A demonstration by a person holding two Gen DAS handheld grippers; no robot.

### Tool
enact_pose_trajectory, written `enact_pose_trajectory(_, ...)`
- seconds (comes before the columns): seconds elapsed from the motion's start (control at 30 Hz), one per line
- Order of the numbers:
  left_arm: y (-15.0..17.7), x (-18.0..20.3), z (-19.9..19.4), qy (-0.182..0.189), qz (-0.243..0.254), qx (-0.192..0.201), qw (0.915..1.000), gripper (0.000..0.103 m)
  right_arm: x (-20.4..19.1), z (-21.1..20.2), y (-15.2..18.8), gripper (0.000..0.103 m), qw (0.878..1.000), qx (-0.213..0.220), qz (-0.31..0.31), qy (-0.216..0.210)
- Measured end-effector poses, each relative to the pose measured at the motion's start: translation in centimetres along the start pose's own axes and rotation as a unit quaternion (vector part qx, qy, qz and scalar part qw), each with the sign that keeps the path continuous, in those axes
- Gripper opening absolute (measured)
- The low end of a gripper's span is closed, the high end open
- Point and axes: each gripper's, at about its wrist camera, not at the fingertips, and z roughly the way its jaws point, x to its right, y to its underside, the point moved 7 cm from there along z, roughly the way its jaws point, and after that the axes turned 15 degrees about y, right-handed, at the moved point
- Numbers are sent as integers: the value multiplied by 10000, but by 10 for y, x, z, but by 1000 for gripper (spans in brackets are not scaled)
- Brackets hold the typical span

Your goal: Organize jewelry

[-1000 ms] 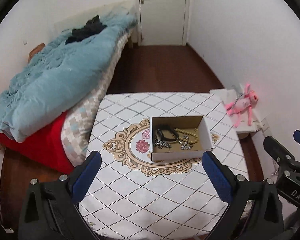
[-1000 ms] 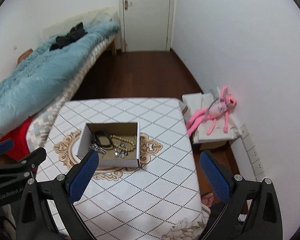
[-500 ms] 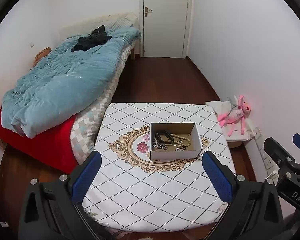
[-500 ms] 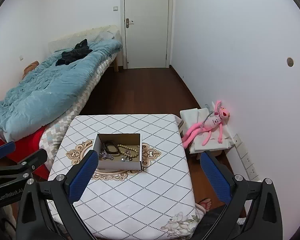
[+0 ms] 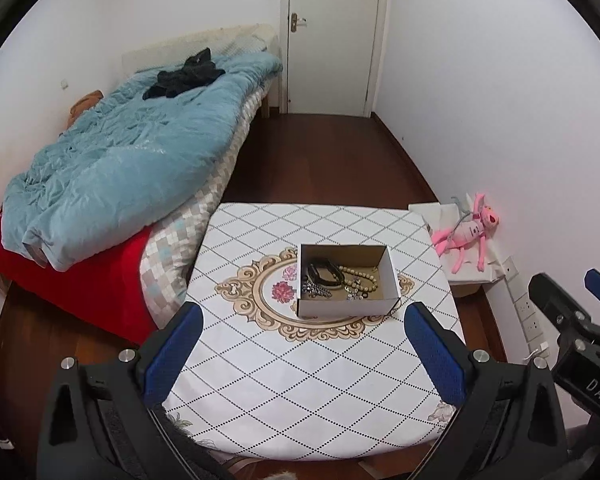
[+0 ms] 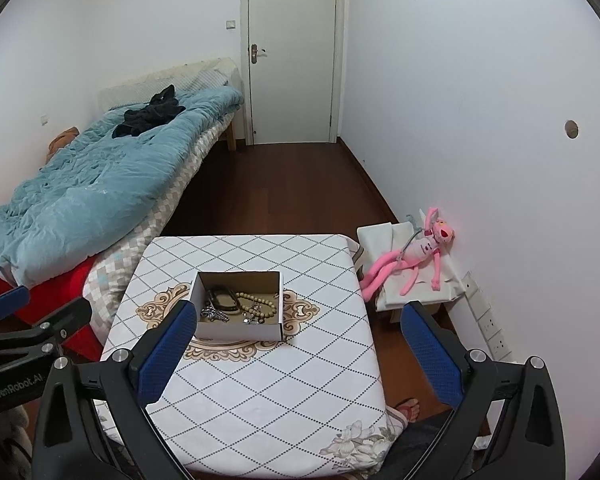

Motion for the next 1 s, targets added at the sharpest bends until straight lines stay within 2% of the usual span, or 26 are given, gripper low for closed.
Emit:
enact_pose_trajectory(0.23, -5, -5, 26, -64, -65, -195, 9998, 103, -10, 24, -4, 103, 9998, -189, -46, 27)
enact_pose_trajectory(0.57, -14, -16, 67, -181, -109, -541, 9983, 103, -23, 79, -8, 103, 9981, -564, -164, 211)
enact_pose_trajectory(1.0, -6, -29, 105, -264, -268, -928, 9950, 103, -34, 133, 5, 103, 9932, -1093, -340, 222)
